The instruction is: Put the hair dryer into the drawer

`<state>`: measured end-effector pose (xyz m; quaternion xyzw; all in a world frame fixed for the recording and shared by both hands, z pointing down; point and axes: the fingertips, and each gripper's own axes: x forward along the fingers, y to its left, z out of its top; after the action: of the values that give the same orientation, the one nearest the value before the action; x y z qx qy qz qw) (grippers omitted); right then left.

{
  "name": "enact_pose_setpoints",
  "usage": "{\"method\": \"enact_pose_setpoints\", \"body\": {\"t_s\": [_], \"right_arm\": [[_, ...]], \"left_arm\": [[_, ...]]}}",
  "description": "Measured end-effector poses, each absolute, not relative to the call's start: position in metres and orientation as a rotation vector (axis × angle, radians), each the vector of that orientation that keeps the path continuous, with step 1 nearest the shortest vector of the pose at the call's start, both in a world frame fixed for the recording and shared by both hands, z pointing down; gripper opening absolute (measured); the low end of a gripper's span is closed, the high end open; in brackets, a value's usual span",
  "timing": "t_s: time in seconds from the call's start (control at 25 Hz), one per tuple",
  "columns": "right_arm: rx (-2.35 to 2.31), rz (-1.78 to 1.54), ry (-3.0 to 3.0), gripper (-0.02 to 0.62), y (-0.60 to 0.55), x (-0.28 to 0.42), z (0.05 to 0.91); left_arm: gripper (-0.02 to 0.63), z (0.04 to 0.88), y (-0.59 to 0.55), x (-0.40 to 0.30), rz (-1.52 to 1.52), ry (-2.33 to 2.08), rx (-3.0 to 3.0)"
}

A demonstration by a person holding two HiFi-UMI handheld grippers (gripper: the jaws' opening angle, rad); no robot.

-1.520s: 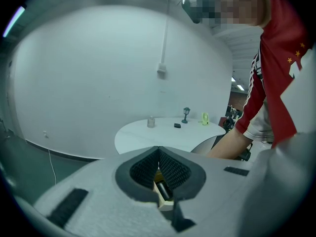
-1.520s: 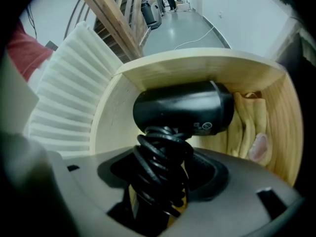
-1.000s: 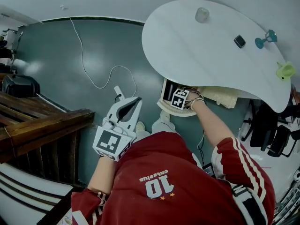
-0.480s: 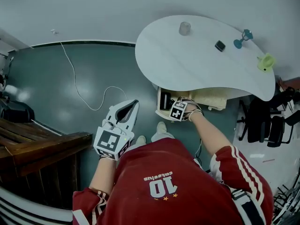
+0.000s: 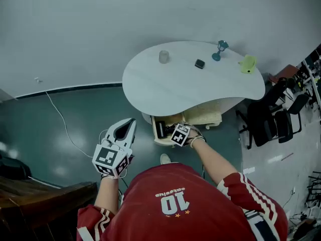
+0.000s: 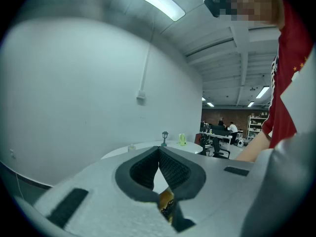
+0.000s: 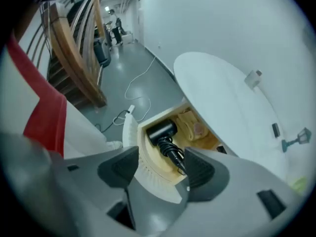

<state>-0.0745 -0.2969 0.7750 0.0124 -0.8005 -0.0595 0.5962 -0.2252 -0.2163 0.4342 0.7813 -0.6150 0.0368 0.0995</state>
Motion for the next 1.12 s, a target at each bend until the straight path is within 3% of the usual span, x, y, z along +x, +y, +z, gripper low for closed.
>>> {"method": "enact_pose_setpoints", "body": {"t_s": [0.6, 1.12], "right_arm": [[0.601, 0.178, -2.343, 0.279, -0.279, -0.076, 0.594], [1.028, 0.128, -2.573, 0.279, -0.246, -0.007, 0.439]], "left_arm": [[0.0, 0.39, -0.203, -0.197, 0.05, -1.646, 2.528], [0.0, 0.34, -0.158, -0.187, -0.044, -1.656, 2.668]]}}
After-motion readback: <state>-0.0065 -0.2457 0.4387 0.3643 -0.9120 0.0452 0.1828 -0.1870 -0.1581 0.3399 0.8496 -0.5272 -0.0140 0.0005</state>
